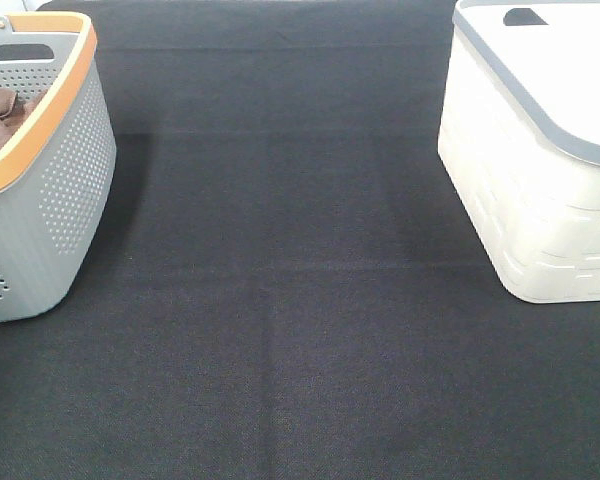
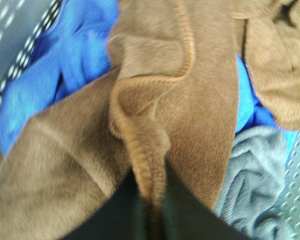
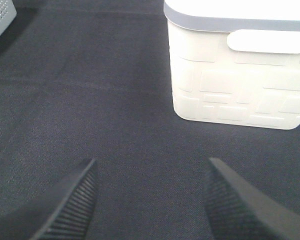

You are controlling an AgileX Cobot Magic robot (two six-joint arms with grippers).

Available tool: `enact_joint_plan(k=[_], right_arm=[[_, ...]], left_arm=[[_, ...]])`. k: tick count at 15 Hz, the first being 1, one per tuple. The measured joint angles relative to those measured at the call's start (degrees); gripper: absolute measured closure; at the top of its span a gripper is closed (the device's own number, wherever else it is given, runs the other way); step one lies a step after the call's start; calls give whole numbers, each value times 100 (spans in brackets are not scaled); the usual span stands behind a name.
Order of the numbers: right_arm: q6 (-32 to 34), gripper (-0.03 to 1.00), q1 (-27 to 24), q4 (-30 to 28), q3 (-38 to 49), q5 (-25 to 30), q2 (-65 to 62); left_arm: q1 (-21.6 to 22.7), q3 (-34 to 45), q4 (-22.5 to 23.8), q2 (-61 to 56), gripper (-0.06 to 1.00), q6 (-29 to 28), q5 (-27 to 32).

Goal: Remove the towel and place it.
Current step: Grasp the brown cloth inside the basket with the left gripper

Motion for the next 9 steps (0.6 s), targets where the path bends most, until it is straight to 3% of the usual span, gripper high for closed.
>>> enact_joint_plan(k=[5, 9], right_arm=[[0, 38, 0, 17, 0, 0, 0], [0, 38, 0, 40, 0, 0, 0]], left_arm=[[0, 0, -63, -435, 94, 854, 52], [0, 0, -264, -1031, 94, 1089, 57]])
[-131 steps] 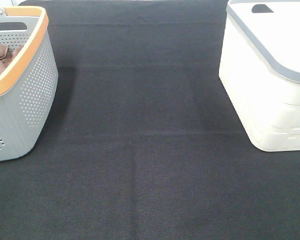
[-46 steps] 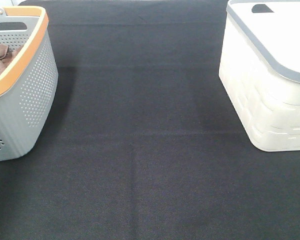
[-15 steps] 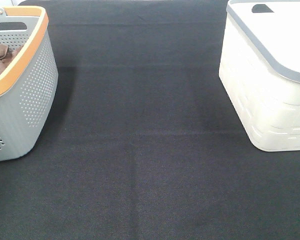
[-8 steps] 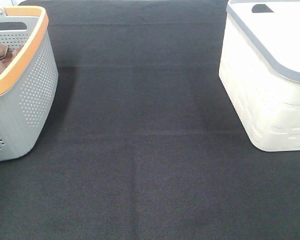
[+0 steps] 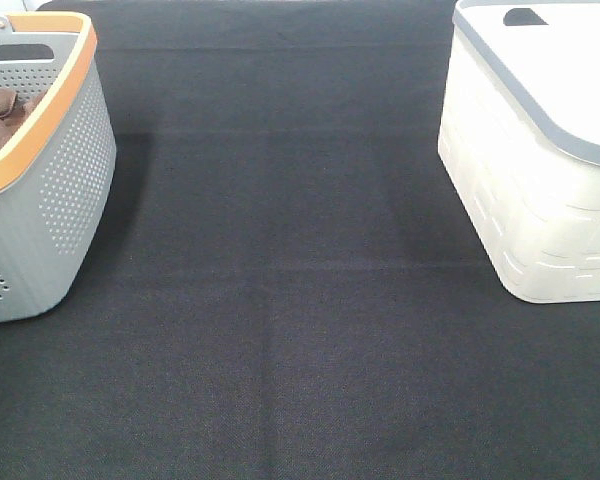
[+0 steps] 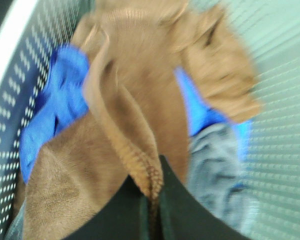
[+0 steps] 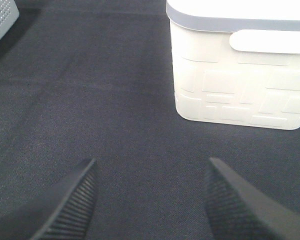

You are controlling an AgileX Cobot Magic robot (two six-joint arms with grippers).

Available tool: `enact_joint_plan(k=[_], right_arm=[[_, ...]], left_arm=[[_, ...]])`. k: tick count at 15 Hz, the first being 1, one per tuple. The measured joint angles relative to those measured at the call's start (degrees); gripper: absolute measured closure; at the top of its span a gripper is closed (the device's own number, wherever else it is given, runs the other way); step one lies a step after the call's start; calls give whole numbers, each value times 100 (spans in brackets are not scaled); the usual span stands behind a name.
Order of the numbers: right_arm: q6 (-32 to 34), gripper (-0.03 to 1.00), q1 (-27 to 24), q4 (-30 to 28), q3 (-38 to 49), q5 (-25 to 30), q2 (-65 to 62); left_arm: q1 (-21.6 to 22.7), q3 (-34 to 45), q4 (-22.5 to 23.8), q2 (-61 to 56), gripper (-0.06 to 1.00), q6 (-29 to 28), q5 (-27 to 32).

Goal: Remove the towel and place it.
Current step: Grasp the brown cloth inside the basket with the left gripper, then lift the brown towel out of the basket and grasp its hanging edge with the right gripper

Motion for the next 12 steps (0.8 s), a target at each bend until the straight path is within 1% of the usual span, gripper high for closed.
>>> enact_joint_plan(k=[4, 6, 7, 8, 9, 10, 12], right_arm=[[0, 38, 0, 229, 0, -6, 0], [0, 38, 0, 332, 0, -23, 0], [0, 38, 0, 390, 0, -46, 0], [0, 38, 0, 390, 0, -46, 0], [0, 38, 0, 435, 0, -46, 0], [0, 38, 0, 447, 0, -46, 0], [0, 38, 0, 447, 0, -46, 0]], left_arm=[[0, 0, -567, -997, 94, 504, -80], [0, 0, -1134, -1541, 94, 745, -384], [0, 0, -1536, -1707, 94, 905, -516], [0, 0, -1536, -1707, 94, 905, -516], [0, 0, -1937, -1862, 94, 1112, -636], [-6, 0, -2676, -2000, 94, 1490, -751], [-6, 0, -3902, -2040, 94, 2120, -768]])
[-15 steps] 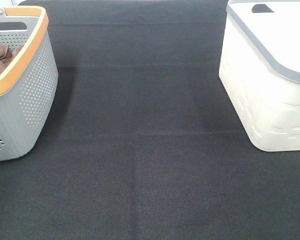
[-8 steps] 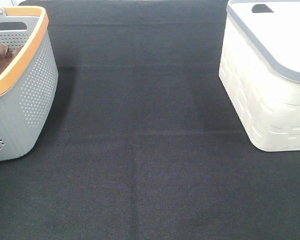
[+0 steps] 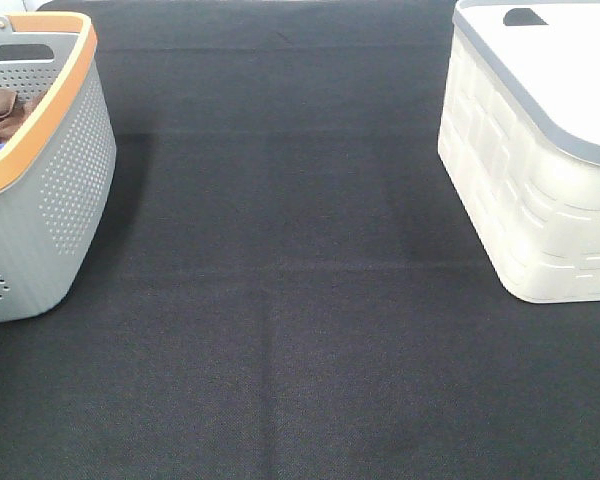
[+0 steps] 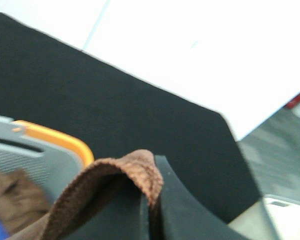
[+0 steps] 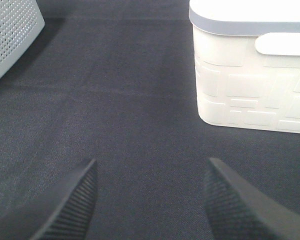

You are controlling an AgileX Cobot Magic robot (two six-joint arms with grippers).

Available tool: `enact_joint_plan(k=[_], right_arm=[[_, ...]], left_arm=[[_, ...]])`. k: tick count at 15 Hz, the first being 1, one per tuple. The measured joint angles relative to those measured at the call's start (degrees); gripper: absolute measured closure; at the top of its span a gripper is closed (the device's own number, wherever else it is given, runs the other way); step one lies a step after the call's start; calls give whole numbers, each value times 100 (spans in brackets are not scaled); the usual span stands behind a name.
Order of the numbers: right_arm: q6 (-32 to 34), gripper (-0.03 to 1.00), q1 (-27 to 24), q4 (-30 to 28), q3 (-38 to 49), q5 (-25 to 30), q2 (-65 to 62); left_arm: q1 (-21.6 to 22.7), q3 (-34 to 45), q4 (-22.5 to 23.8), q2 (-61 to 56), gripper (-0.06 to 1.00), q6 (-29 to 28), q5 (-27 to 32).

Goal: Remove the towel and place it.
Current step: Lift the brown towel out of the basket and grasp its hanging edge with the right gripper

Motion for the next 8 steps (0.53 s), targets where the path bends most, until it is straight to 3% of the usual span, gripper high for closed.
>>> enact_joint_plan(k=[1, 3, 4, 6, 8], right_arm=[[0, 38, 0, 6, 0, 0, 0], [0, 38, 0, 6, 0, 0, 0], [0, 38, 0, 6, 0, 0, 0], [0, 38, 0, 6, 0, 0, 0], [0, 38, 0, 86, 0, -92, 0]], left_arm=[[0, 0, -424, 0, 94, 275, 6], [-23, 0, -1896, 0, 94, 1089, 63], [-109, 0, -2320, 0, 94, 1369, 57], [-487, 0, -2796, 0, 94, 1776, 40], [-963, 0, -2922, 0, 94, 1982, 6]])
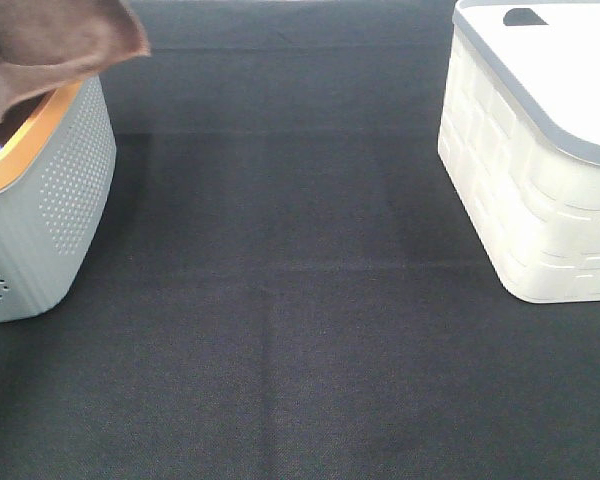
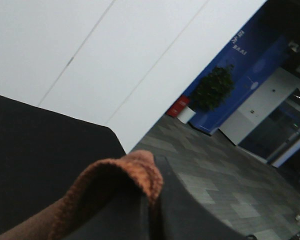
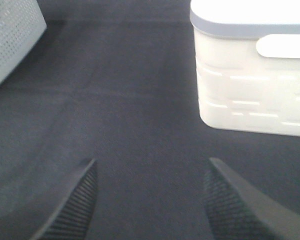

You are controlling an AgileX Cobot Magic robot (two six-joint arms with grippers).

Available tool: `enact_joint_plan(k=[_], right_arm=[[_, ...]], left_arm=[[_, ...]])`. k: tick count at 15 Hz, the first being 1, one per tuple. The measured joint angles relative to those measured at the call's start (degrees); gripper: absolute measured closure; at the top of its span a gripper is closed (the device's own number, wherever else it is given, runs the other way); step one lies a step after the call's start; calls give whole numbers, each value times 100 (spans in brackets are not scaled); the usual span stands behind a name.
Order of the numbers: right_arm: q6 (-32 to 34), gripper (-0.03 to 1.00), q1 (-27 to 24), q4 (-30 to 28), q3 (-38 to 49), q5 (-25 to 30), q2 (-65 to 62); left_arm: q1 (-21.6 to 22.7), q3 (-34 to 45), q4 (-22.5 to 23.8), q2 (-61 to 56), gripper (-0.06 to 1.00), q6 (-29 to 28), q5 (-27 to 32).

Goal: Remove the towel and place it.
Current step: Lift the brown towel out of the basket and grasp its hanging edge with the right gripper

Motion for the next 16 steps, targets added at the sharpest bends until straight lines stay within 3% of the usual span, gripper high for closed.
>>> enact_joint_plan(k=[4, 6, 7, 10, 14, 16], right_arm=[[-269, 38, 0, 980, -46, -785, 561], [-1175, 38, 0, 2028, -46, -1203, 1232], [-1175, 38, 0, 2028, -46, -1203, 1232], [-2601, 38, 281, 3254, -103, -1415, 2091], [-4097, 38, 1089, 3512, -751, -1822, 3541], [-4549, 36, 1163, 3592, -1117, -1994, 4160]], left_arm=[[-1152, 0, -6, 0, 94, 544, -527], [-1805, 0, -40, 11, 94, 751, -739], [-1805, 0, -40, 11, 94, 751, -739], [-2303, 0, -46, 92, 94, 802, -905], [-2664, 0, -46, 155, 94, 802, -945], [-2773, 0, -46, 155, 94, 802, -963]])
